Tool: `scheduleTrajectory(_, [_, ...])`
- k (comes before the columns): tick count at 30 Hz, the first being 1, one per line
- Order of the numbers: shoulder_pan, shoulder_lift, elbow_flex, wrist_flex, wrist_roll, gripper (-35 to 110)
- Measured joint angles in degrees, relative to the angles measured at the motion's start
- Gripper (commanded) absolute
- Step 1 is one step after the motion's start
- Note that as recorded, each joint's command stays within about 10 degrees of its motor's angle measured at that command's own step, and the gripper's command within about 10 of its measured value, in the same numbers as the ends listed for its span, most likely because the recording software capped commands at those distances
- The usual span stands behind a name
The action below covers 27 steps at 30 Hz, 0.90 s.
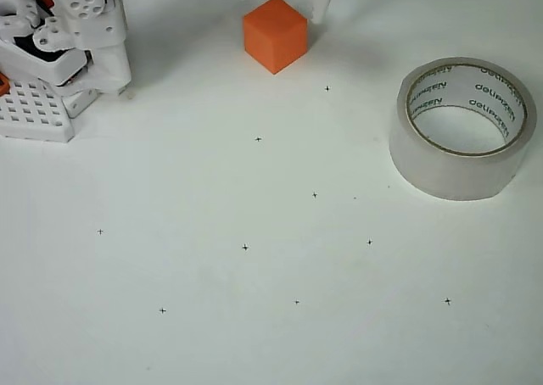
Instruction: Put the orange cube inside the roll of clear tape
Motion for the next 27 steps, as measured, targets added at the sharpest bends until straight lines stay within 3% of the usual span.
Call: scheduleTrajectory(27, [-0.97, -2.02, 4.92, -6.94, 2.90, 44])
